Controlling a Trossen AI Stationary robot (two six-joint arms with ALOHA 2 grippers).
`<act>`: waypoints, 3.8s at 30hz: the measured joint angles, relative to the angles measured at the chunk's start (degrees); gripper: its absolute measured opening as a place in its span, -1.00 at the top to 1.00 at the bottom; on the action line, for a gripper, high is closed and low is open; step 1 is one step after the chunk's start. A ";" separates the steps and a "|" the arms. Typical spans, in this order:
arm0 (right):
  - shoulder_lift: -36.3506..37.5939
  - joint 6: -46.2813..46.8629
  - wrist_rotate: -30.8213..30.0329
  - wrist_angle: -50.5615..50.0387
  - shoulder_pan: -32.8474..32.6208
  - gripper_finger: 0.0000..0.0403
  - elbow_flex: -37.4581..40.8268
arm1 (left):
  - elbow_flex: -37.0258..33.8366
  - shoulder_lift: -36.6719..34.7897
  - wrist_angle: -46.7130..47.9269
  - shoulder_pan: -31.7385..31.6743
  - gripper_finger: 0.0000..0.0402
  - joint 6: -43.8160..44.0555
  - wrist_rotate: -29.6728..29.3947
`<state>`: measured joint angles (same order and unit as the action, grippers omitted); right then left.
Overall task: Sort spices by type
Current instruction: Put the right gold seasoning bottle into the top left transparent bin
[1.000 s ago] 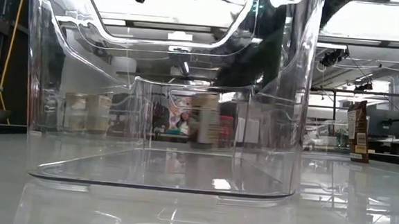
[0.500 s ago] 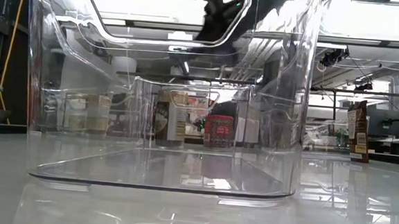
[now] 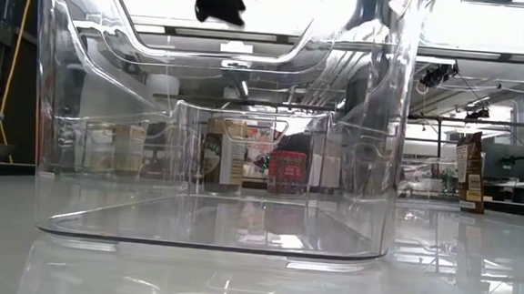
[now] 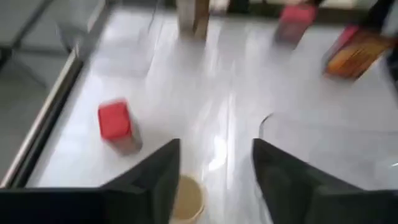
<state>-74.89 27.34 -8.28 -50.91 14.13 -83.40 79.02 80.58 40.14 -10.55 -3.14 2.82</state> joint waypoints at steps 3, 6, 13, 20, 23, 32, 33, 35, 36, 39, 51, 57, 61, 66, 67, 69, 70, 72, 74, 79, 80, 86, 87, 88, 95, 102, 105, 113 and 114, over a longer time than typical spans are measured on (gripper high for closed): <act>2.13 2.87 -0.94 -4.02 -0.84 1.00 0.00 | 2.82 5.99 6.38 -0.68 -0.24 -0.23 -1.19; 3.32 5.37 -1.89 -6.77 -2.41 1.00 0.00 | 3.06 10.67 7.90 -1.19 -0.44 -2.21 -1.13; 3.14 7.22 -5.40 -9.91 -6.69 1.00 0.00 | 3.08 17.58 7.64 -1.60 -0.58 -6.05 -1.27; 2.94 7.29 -7.93 -9.79 -8.85 1.00 0.00 | 3.08 20.18 8.04 -4.08 -0.57 -6.08 -0.37; 2.91 7.15 -8.12 -10.09 -9.01 1.00 0.00 | 3.08 20.07 8.08 -4.90 -0.57 -6.06 -0.10; 2.93 4.83 -8.19 -10.34 -9.01 1.00 0.00 | 3.08 19.56 9.38 -6.03 -0.57 -8.65 7.14; 2.93 4.65 -8.21 -10.34 -9.01 1.00 0.00 | 3.08 19.58 9.61 -5.83 -0.57 -9.80 6.56; 2.93 4.14 -8.20 -10.36 -9.01 1.00 0.00 | 3.08 19.58 9.52 -5.29 -0.57 -11.58 5.67; 2.93 4.12 -8.19 -10.39 -9.01 1.00 0.00 | 3.08 19.58 9.48 -5.00 -0.57 -12.03 5.63; 2.93 3.66 -8.19 -10.61 -9.01 1.00 0.00 | 3.08 19.58 9.68 -4.20 -0.57 -12.28 5.15; 2.89 3.22 -10.00 -10.58 -9.01 1.00 0.00 | 3.06 20.92 8.92 -3.10 -0.57 -11.97 -2.00; 2.89 3.24 -10.02 -10.58 -9.01 1.00 0.00 | 3.08 19.78 7.78 -3.12 -0.57 -7.33 -2.07; 2.89 3.24 -10.06 -10.56 -9.01 1.00 0.00 | 3.08 19.66 7.17 -3.16 -0.57 -9.82 -1.99; 2.86 3.66 -10.07 -10.56 -9.01 1.00 0.00 | 3.08 19.54 6.82 -3.26 -0.59 -8.18 -1.81; 2.86 3.66 -10.07 -10.56 -9.01 1.00 0.00 | 3.08 19.54 6.84 -3.34 -0.61 -8.06 -1.48; 2.86 3.66 -10.07 -10.56 -9.01 1.00 0.00 | 3.08 19.54 6.85 -3.71 -0.68 -8.01 0.26; 2.86 3.66 -10.07 -10.56 -9.01 1.00 0.00 | 3.08 19.54 6.92 -3.76 -0.72 -7.99 1.08; 2.86 3.66 -10.07 -10.56 -9.01 1.00 0.00 | 3.08 19.54 6.59 -3.80 -0.78 -8.38 1.22; 2.86 3.62 -10.07 -10.56 -9.01 1.00 0.00 | 3.08 19.54 5.97 -3.77 -0.81 -8.89 0.48; 2.84 3.66 -10.05 -10.56 -9.01 1.00 0.00 | 3.09 19.54 6.27 -3.62 -0.81 -6.06 -1.04; 2.84 3.66 -10.07 -10.56 -9.01 1.00 0.00 | 3.08 19.54 6.30 -3.62 -0.82 -6.00 -1.04; 2.84 3.66 -10.07 -10.56 -9.01 1.00 0.00 | 3.08 19.55 7.44 -3.20 -0.82 -6.98 -0.56; 2.84 3.66 -10.07 -10.56 -9.01 1.00 0.00 | 3.08 19.72 7.93 -3.00 -0.82 -7.72 -0.54; 2.84 3.66 -10.07 -10.56 -9.01 1.00 0.00 | 3.11 20.03 8.37 -2.79 -0.82 -8.27 -0.48; 2.84 3.68 -10.31 -9.36 -8.99 1.00 1.85 | 3.11 22.63 7.52 -2.37 -0.82 -9.99 -0.60; 2.89 5.05 -8.98 -6.96 -9.01 1.00 6.79 | 3.08 24.32 9.60 -2.40 -0.82 -11.22 -2.07; 2.91 5.37 -8.71 -6.47 -9.04 1.00 7.41 | 3.11 24.67 9.42 -2.40 -0.82 -12.45 -2.18; 2.97 4.80 -8.69 -4.52 -9.05 1.00 7.41 | 3.11 25.76 9.19 -2.42 -0.67 -13.97 -2.42; 2.97 4.80 -8.67 -4.44 -9.05 1.00 7.41 | 3.11 25.79 9.29 -2.42 -0.62 -13.97 -2.45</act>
<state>-71.92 32.14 -16.95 -55.35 5.08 -75.99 82.13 106.37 49.43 -12.97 -17.10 0.37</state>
